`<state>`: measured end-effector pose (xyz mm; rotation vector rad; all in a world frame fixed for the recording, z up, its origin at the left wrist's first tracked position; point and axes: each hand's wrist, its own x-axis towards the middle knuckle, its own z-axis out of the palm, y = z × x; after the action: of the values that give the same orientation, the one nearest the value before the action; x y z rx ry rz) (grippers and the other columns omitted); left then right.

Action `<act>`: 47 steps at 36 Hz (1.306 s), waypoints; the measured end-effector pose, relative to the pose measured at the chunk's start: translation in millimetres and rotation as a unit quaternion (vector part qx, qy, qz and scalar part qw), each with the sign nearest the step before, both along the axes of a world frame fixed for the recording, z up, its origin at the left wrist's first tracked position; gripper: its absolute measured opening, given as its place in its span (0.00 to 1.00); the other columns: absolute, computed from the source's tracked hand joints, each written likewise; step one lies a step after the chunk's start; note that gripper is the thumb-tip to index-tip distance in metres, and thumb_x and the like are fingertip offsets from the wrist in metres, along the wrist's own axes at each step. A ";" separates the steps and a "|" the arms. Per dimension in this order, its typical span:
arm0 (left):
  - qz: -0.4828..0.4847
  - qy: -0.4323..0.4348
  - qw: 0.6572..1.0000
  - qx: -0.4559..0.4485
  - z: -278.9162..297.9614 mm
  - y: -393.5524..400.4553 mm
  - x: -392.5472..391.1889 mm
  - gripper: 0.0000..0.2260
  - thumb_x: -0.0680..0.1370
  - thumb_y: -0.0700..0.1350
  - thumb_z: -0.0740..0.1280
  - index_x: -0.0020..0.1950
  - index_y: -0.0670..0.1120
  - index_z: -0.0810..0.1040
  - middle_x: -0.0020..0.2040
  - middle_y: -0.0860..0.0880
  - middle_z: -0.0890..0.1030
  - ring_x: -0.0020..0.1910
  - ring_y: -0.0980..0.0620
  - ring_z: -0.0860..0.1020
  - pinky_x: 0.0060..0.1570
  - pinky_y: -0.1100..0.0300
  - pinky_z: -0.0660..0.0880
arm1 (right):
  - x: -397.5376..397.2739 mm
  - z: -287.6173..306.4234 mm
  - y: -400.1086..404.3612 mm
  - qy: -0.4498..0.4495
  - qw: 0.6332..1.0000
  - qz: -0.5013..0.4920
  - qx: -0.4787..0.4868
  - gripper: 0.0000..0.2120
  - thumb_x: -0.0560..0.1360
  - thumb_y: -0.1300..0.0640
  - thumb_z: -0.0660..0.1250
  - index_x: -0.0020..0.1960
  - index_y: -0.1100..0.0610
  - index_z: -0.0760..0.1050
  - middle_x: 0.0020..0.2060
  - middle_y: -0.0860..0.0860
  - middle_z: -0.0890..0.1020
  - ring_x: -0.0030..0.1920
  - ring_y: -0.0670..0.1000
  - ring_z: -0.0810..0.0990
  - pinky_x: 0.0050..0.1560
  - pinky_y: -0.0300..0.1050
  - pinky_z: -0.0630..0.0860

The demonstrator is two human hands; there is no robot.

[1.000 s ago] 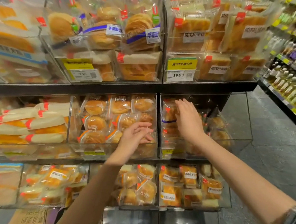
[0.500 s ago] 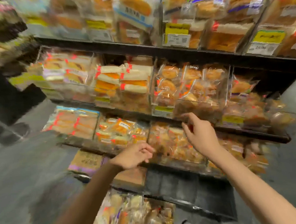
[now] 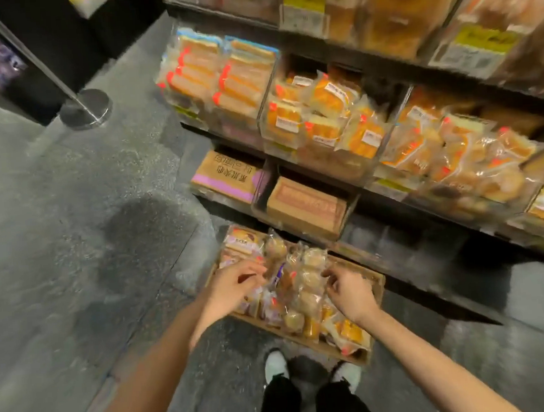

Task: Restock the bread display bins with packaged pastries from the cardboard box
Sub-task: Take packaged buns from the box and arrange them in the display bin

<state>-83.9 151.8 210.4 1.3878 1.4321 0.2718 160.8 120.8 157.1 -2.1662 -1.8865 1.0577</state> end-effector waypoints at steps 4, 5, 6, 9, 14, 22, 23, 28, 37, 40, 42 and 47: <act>0.024 -0.006 1.000 -0.003 -62.8 -12.6 -12.0 0.06 0.78 0.37 0.66 0.54 0.42 0.80 0.51 0.49 0.80 0.52 0.57 0.77 0.51 0.75 0.69 | -6.1 -83.4 -15.0 0.008 0.996 -0.010 -0.086 0.12 0.75 0.59 0.65 0.58 0.56 0.77 0.51 0.53 0.83 0.52 0.54 0.81 0.48 0.45 0.76; 0.023 -0.001 1.000 -0.005 -79.0 -15.0 -13.1 0.07 0.78 0.37 0.65 0.55 0.40 0.80 0.52 0.49 0.80 0.52 0.56 0.76 0.50 0.76 0.69 | -5.8 -110.4 -19.8 0.001 0.994 -0.009 -0.113 0.13 0.74 0.58 0.65 0.58 0.54 0.76 0.51 0.52 0.83 0.51 0.54 0.81 0.49 0.48 0.77; 0.025 0.005 1.000 -0.011 -94.2 -17.2 -14.2 0.07 0.78 0.36 0.66 0.55 0.40 0.80 0.51 0.49 0.80 0.53 0.55 0.75 0.49 0.77 0.68 | -5.1 -137.1 -24.1 -0.008 0.991 -0.005 -0.132 0.13 0.74 0.56 0.65 0.58 0.52 0.76 0.50 0.52 0.83 0.51 0.54 0.81 0.50 0.51 0.78; 0.028 0.010 0.999 -0.021 -143.5 -21.7 -19.9 0.06 0.77 0.36 0.67 0.51 0.44 0.81 0.50 0.52 0.80 0.52 0.56 0.76 0.50 0.75 0.69 | -9.2 -191.7 -30.8 -0.021 0.986 -0.004 -0.164 0.15 0.75 0.57 0.63 0.62 0.53 0.73 0.52 0.54 0.83 0.53 0.56 0.81 0.50 0.51 0.77; -0.007 0.037 0.998 -0.046 -213.9 -25.1 -28.2 0.06 0.78 0.40 0.67 0.52 0.50 0.81 0.50 0.55 0.81 0.50 0.60 0.77 0.53 0.72 0.70 | -12.3 -273.0 -25.0 -0.055 0.976 -0.022 -0.210 0.26 0.76 0.57 0.62 0.74 0.54 0.62 0.49 0.54 0.82 0.48 0.57 0.81 0.49 0.50 0.77; 0.024 0.006 0.994 -0.105 -280.8 -31.0 -28.9 0.10 0.79 0.37 0.63 0.53 0.50 0.78 0.49 0.53 0.82 0.50 0.56 0.79 0.51 0.70 0.72 | -18.6 -390.5 -19.0 -0.061 0.978 -0.059 -0.191 0.46 0.62 0.30 0.66 0.74 0.50 0.60 0.64 0.53 0.75 0.64 0.57 0.73 0.59 0.62 0.74; 0.034 0.002 0.994 -0.107 -286.1 -31.8 -27.5 0.10 0.79 0.37 0.62 0.52 0.51 0.78 0.48 0.53 0.82 0.49 0.57 0.79 0.50 0.70 0.72 | -21.9 -389.3 -19.0 -0.076 0.977 -0.062 -0.191 0.44 0.65 0.32 0.68 0.73 0.52 0.61 0.65 0.54 0.73 0.66 0.58 0.71 0.62 0.61 0.72; 0.060 0.000 0.989 -0.136 -305.4 -40.9 -26.3 0.09 0.79 0.36 0.63 0.55 0.45 0.78 0.50 0.50 0.82 0.52 0.54 0.80 0.60 0.59 0.73 | -28.8 -389.8 -23.9 -0.197 0.970 -0.017 -0.143 0.28 0.74 0.49 0.69 0.69 0.59 0.65 0.66 0.58 0.69 0.67 0.59 0.65 0.64 0.51 0.63; 0.078 -0.011 0.981 -0.179 -292.3 -40.3 -13.0 0.08 0.79 0.39 0.64 0.51 0.51 0.77 0.48 0.49 0.82 0.51 0.50 0.80 0.61 0.50 0.74 | -11.8 -336.1 -41.1 -0.060 0.996 -0.049 -0.042 0.21 0.67 0.62 0.73 0.57 0.56 0.71 0.49 0.50 0.77 0.57 0.55 0.72 0.57 0.49 0.63; 0.085 -0.011 0.972 -0.221 -282.3 -32.0 -4.4 0.08 0.81 0.47 0.62 0.58 0.49 0.75 0.54 0.45 0.81 0.52 0.50 0.80 0.59 0.48 0.74 | -16.5 -304.4 -43.9 0.014 0.997 -0.041 0.060 0.25 0.66 0.66 0.74 0.60 0.54 0.72 0.47 0.46 0.73 0.55 0.51 0.71 0.53 0.44 0.64; 0.112 -0.033 0.949 -0.294 -273.2 -25.3 2.2 0.17 0.80 0.55 0.59 0.64 0.46 0.72 0.59 0.43 0.79 0.54 0.48 0.80 0.56 0.46 0.76 | -21.7 -288.1 -43.0 0.053 0.982 0.001 0.180 0.34 0.62 0.69 0.76 0.64 0.54 0.71 0.48 0.50 0.77 0.53 0.51 0.71 0.53 0.40 0.63; 0.173 -0.173 0.867 -0.433 -252.4 -11.0 11.9 0.25 0.72 0.61 0.64 0.62 0.47 0.74 0.52 0.42 0.83 0.47 0.44 0.83 0.39 0.51 0.80 | -45.0 -253.3 -31.5 0.121 0.920 0.133 0.347 0.13 0.78 0.52 0.63 0.62 0.52 0.71 0.54 0.51 0.76 0.51 0.55 0.77 0.48 0.49 0.71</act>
<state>-72.0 140.8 -41.9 0.3211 1.2423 0.0694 115.7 89.3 -96.3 -1.3539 -2.0483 0.5154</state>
